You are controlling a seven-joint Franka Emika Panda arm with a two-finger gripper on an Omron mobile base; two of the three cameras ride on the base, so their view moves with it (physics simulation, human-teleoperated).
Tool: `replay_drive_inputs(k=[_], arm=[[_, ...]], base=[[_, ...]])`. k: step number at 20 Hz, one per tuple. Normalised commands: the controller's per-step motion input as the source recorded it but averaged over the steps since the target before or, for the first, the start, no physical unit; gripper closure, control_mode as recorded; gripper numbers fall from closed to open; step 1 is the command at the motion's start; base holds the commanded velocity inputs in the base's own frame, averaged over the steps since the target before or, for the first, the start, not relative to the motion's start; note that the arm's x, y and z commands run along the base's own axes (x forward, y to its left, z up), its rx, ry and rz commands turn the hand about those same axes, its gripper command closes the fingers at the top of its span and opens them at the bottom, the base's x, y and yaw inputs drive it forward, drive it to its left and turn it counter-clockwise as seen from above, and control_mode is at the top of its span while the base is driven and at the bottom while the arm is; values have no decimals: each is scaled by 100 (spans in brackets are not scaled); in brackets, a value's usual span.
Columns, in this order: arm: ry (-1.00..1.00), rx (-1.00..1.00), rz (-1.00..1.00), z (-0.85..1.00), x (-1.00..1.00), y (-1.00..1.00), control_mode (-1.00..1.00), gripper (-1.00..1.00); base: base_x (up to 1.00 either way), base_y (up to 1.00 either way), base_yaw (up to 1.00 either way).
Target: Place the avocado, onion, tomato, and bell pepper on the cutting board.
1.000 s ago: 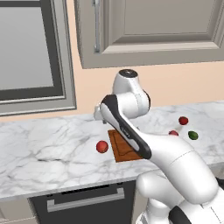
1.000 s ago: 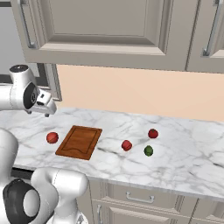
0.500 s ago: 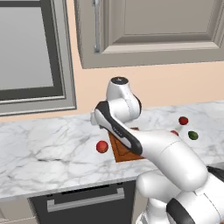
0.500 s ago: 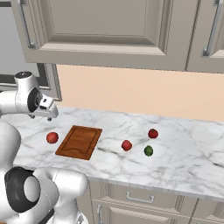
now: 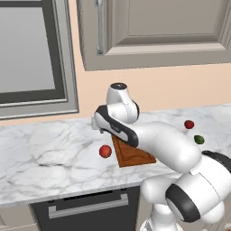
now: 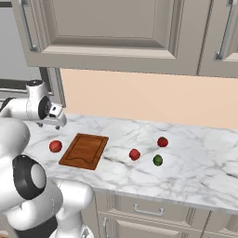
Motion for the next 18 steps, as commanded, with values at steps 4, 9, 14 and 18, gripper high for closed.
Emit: replay_drive_inputs(k=[4,9,14,18], arm=[[5,0,0,-30,23,12,-100,-100],[6,0,0,-37,7,13,-100,-100],[2,0,0,-33,0,2,-100,-100],[2,0,0,-32,0,0,-100,-100]], base=[[0,0,0],[0,0,0],[0,0,0],[0,0,0]])
